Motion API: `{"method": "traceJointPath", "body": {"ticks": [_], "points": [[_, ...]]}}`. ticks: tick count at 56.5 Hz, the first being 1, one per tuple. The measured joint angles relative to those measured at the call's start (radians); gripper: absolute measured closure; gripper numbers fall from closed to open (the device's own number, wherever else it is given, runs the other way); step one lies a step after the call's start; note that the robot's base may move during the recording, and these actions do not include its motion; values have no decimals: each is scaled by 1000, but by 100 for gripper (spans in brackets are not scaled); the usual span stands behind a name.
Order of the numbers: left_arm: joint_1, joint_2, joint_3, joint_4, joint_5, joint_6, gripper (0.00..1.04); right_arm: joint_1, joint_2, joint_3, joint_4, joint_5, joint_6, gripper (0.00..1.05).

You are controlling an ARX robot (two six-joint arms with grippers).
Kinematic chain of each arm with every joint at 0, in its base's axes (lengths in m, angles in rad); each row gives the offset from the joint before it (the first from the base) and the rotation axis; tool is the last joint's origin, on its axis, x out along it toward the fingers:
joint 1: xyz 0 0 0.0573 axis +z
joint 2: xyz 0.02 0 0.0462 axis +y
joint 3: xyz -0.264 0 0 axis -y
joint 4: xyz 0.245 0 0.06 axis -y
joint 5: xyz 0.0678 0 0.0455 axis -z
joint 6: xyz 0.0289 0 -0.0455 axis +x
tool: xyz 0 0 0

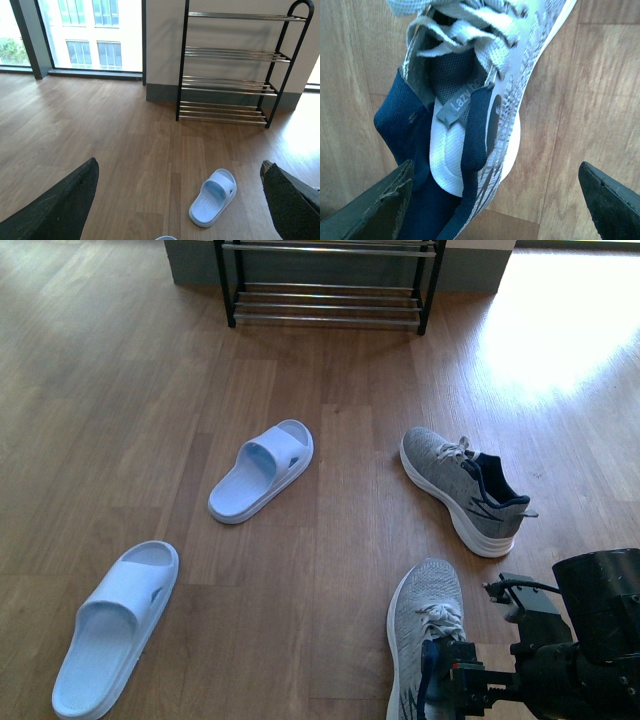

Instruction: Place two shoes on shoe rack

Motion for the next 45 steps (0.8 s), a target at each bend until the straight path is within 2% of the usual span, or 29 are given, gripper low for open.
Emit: {"method": "traceJointPath", "body": {"ticks": [22, 45], "points": [[0, 0, 0, 0, 0, 0, 9, -40, -188, -135, 19, 10, -50, 9], [0, 0, 0, 0, 0, 0, 9, -40, -191, -144, 77, 32, -61, 9]]}}
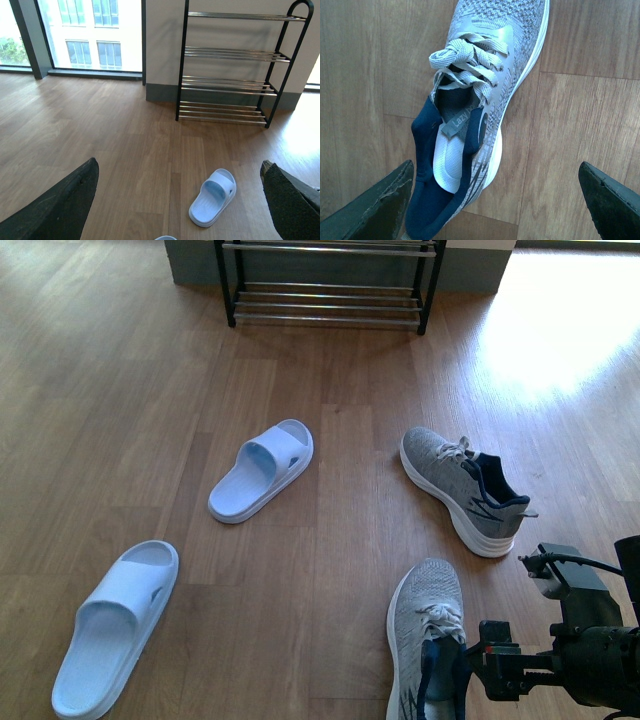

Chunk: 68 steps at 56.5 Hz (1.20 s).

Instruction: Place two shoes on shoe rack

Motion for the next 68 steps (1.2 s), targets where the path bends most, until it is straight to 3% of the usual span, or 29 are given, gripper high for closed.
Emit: {"method": "traceJointPath", "body": {"ticks": [15, 29, 45, 56, 68], "points": [[0, 0, 0, 0, 0, 0, 9, 3, -2, 21, -137, 66, -1, 9], [0, 0, 0, 0, 0, 0, 9, 3, -2, 22, -123, 43, -1, 9], [0, 0, 0, 0, 0, 0, 9, 3, -2, -3, 26, 12, -14, 9], [0, 0, 0, 0, 0, 0, 9, 3, 25, -35, 203, 65, -14, 9], [0, 0, 0, 0, 0, 0, 9, 4, 31, -38, 222, 68, -14, 9]]}}
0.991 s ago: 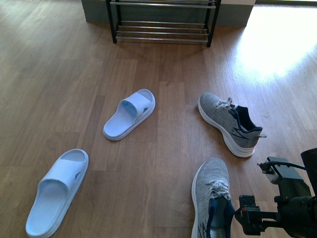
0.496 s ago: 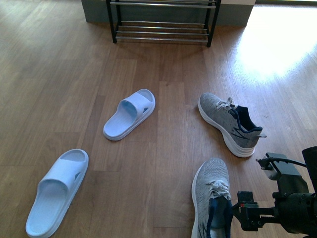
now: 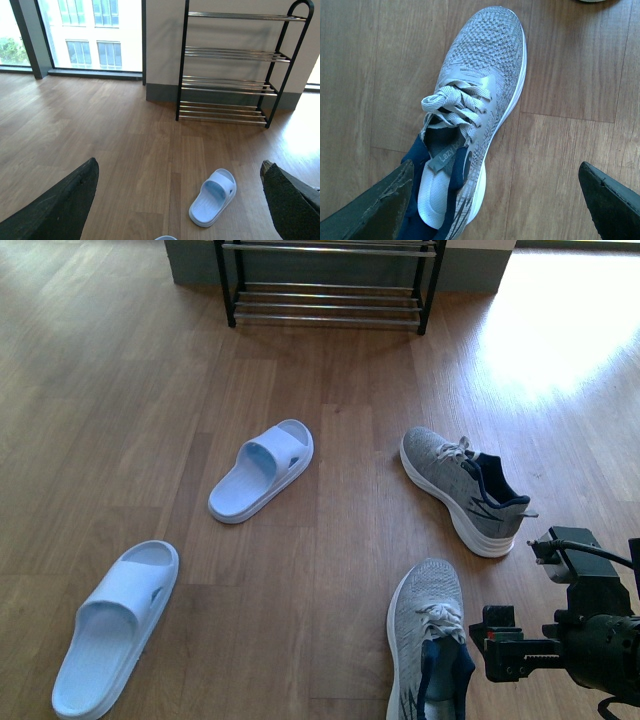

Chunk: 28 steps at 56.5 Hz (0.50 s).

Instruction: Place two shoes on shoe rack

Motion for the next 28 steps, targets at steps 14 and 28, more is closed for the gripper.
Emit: {"method": "traceJointPath", "body": {"ticks": [14, 28], "points": [[0, 0, 0, 0, 0, 0, 9, 4, 104, -103, 404, 0, 0, 43], [0, 0, 0, 0, 0, 0, 9, 4, 105, -119, 474, -1, -3, 51]]}}
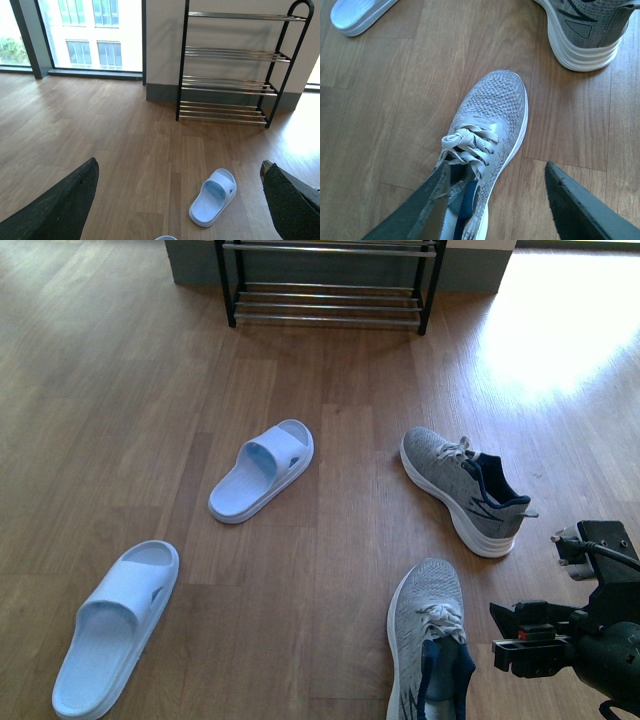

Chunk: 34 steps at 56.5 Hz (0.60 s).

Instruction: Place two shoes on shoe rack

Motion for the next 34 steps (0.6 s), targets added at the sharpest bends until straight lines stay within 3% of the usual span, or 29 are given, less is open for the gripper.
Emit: {"method": "traceJointPath", "body": {"ticks": [16, 21, 34], "points": [[0, 0, 0, 0, 0, 0, 9, 0, 0, 0, 0, 1, 0, 6], [0, 0, 0, 0, 0, 0, 9, 0, 0, 0, 0, 0, 0, 11], [0, 0, 0, 0, 0, 0, 9, 0, 0, 0, 0, 0, 0, 9]]}}
